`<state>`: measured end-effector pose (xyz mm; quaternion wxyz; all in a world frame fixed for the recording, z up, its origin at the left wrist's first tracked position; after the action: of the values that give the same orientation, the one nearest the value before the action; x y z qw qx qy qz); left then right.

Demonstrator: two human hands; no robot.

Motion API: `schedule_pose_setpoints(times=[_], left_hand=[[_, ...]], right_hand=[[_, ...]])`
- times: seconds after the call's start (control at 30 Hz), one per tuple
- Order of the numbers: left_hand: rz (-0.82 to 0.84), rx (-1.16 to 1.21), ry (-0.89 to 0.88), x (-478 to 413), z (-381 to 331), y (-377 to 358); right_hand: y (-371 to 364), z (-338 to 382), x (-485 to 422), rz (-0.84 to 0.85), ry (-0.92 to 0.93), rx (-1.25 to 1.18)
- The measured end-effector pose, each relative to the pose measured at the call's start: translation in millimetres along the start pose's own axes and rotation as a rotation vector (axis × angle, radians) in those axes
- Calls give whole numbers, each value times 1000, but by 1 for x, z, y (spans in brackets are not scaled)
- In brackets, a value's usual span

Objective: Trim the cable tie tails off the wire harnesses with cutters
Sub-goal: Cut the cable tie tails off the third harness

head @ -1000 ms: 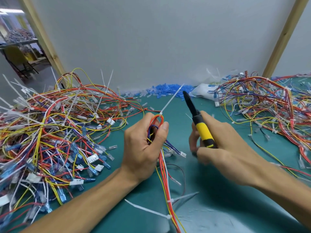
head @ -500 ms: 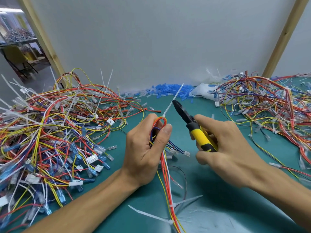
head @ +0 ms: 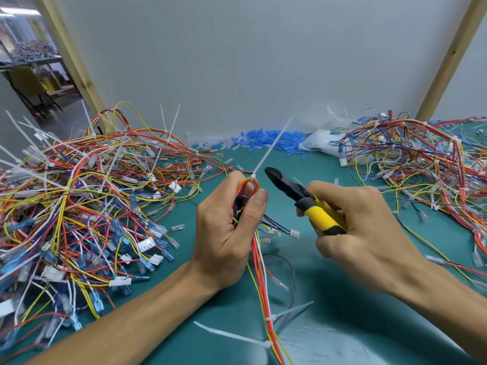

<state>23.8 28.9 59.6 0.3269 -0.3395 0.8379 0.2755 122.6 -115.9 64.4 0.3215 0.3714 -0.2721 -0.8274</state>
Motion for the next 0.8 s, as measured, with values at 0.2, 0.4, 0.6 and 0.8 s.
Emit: schedule_pose_setpoints(times=[0.2, 0.4, 0.6, 0.8], left_hand=[[66, -4, -15, 0, -1, -7], [209, -24, -45, 0, -5, -17], [245, -38, -50, 3, -5, -19], [270, -78, -59, 2, -7, -22]], right_hand=[[0, 1, -1, -10, 49, 42], [1, 2, -1, 4, 102, 66], [12, 2, -7, 98, 172, 193], [11, 0, -7, 152, 195, 199]])
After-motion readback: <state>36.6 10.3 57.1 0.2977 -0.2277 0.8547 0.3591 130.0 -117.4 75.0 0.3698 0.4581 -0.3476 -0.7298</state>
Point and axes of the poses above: each hand's wrist, its own x-axis away from the middle knuckle, its own y-axis out of the back of the hand, z = x × y, the point moved 9 cm from there along -x, towards the middle knuckle, and after that the axes turned 2 degrees about y, right-handed, at the moved point
